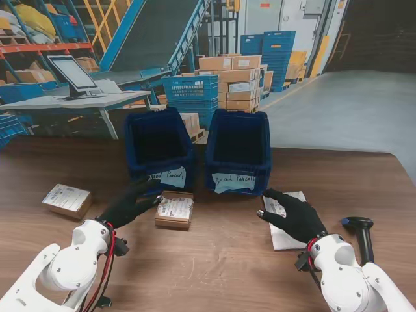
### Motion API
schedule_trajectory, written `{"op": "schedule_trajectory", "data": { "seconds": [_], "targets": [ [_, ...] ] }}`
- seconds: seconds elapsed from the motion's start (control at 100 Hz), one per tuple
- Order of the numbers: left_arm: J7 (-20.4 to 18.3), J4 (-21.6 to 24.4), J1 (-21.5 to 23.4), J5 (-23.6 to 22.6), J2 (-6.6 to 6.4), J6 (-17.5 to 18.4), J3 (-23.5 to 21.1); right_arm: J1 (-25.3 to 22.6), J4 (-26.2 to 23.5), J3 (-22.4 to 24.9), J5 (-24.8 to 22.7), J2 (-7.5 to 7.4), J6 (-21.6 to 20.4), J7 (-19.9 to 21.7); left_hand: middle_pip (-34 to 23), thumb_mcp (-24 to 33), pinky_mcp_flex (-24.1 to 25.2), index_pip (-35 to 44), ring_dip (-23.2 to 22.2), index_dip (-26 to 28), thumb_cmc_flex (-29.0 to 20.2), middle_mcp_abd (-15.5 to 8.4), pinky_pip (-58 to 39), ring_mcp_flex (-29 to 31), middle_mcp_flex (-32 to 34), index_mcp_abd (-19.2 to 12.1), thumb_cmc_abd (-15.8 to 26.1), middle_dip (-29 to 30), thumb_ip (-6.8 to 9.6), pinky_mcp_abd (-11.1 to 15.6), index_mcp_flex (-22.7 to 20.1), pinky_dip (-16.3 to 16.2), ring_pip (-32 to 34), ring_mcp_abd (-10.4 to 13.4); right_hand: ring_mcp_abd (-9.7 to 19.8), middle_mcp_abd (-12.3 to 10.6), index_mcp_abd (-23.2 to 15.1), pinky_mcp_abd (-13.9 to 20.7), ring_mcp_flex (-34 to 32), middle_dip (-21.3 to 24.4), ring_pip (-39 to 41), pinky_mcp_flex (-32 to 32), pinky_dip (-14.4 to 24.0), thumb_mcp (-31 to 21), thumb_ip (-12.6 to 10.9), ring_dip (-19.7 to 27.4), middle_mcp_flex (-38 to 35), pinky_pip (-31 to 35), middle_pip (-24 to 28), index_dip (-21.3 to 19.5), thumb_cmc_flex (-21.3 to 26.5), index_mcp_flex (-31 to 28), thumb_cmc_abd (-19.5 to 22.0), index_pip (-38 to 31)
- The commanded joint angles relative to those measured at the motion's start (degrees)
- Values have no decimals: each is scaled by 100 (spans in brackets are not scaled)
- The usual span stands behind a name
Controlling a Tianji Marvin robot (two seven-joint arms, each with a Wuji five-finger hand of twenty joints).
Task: Scan and sort packages by packaging type
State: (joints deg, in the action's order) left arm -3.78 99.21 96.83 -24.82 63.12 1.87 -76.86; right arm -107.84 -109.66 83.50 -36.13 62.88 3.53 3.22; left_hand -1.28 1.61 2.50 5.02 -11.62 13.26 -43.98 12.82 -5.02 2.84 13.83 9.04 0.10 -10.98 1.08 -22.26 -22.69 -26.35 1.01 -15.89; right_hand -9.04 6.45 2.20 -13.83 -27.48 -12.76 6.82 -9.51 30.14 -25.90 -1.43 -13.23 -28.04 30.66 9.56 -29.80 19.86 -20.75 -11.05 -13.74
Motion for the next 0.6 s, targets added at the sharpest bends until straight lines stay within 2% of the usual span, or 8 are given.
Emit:
{"op": "schedule_trajectory", "data": {
  "seconds": [0.0,0.1,0.2,0.31,0.42,0.59],
  "targets": [
    [-81,63,37,8,12,28,-4,-33,78,27,-138,-35,-57,134,88,-193,3,44,-74,62,-208,-13,-92,79,16,16,278,-41,58,-77,-9,-87,1,-95,90,81,72,45,115,-23,-50,83,92,-94,146,-47,191,-45,51,-13,226,217,-173,65],
    [-83,62,46,9,10,54,-17,20,196,54,-310,-101,-247,397,88,-193,3,44,-76,62,-208,-7,-92,88,15,26,277,-41,58,-78,-12,-87,4,-98,99,76,94,62,194,-14,-75,123,90,-142,145,-35,328,-67,43,-16,253,293,-275,98],
    [-88,47,42,25,10,86,-29,86,264,125,-436,-211,-520,932,90,-191,0,41,-74,61,-208,-6,-93,83,12,20,278,-40,59,-76,-6,-87,2,-94,121,82,136,83,395,15,-140,248,87,-262,98,-12,636,-123,-28,-9,317,513,-386,191],
    [-82,17,15,69,15,111,-23,149,399,164,-542,-270,-688,1178,91,-193,9,40,-74,61,-207,-11,-89,82,7,20,277,-40,58,-79,-4,-86,2,-97,127,104,209,88,473,16,-156,297,100,-358,43,-7,816,-147,-48,-28,306,631,-470,241],
    [-78,-12,-13,81,15,165,-1,194,548,172,-727,-290,-739,1202,91,-193,5,37,-74,60,-206,-14,-91,80,4,18,279,-40,58,-81,1,-87,1,-99,132,130,237,103,520,-3,-165,302,116,-381,34,-2,897,-152,-15,-54,244,668,-506,258],
    [-86,-34,-32,90,12,218,12,256,739,102,-1177,-287,-699,1001,91,-194,3,35,-74,60,-201,-8,-93,81,1,20,281,-39,58,-82,9,-88,2,-99,144,146,263,125,535,-36,-155,319,134,-408,49,2,964,-170,89,-93,204,688,-521,278]
  ]
}}
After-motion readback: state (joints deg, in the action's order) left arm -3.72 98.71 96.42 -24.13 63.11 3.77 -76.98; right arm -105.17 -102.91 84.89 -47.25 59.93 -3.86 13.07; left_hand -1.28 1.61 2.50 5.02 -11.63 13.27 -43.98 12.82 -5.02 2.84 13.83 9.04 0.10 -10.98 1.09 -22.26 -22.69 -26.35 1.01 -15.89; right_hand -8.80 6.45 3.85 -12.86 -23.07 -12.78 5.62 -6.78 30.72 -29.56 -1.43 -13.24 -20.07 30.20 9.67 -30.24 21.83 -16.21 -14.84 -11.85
